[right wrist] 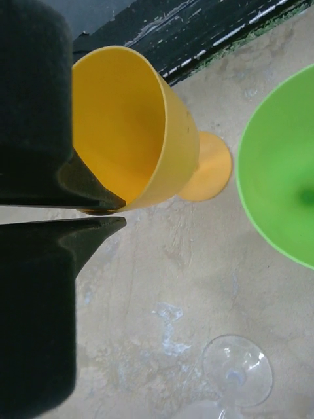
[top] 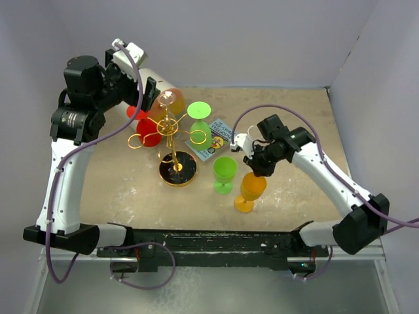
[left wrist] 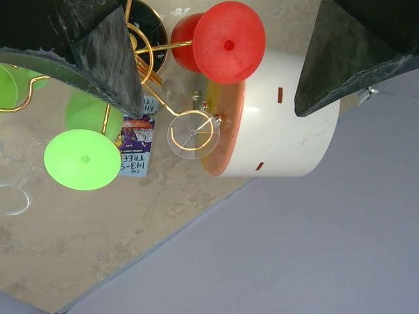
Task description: Place the wine glass upside down on the wine glass rack
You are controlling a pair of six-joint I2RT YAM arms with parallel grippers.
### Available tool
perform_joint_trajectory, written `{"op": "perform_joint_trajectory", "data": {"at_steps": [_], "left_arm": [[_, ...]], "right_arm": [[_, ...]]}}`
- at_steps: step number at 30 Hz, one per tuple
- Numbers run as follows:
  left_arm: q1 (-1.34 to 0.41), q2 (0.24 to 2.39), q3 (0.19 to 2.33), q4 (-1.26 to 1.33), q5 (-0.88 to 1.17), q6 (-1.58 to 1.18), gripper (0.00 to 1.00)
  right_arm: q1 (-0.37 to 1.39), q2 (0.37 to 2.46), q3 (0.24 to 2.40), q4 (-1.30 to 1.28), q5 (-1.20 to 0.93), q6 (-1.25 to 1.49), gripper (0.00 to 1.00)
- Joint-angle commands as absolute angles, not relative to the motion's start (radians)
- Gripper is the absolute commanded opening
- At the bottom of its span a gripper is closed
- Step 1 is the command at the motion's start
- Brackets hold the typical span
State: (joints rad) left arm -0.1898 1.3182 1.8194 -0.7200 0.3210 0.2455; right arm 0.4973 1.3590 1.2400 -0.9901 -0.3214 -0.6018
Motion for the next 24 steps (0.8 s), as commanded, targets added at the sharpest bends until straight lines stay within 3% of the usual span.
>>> {"op": "perform_joint_trajectory", "data": {"at_steps": [1, 7, 11, 24], "left_arm": [[-0.181, 1.305, 1.82, -0.677, 0.35, 0.244, 0.99], [-0.18, 1.305, 1.809, -0.675, 0.35, 0.244, 0.99], [-0.179, 1.301, 1.803, -0.674, 0.351, 0.246, 0.99], [-0.178, 1.312, 1.812, -0.666, 0.474, 0.131, 0.99]], "right_arm": [[0.5, 1.274, 1.236, -1.009, -0.252, -0.603, 0.08], [0.49, 1.214, 1.205, -1.004, -0.159, -0.588, 0.0], [0.422, 1.185, 1.203, -1.022, -0.148, -0.59, 0.0], [0.131, 1.155, 1.339, -0.895, 0.16, -0.496, 0.0]]}}
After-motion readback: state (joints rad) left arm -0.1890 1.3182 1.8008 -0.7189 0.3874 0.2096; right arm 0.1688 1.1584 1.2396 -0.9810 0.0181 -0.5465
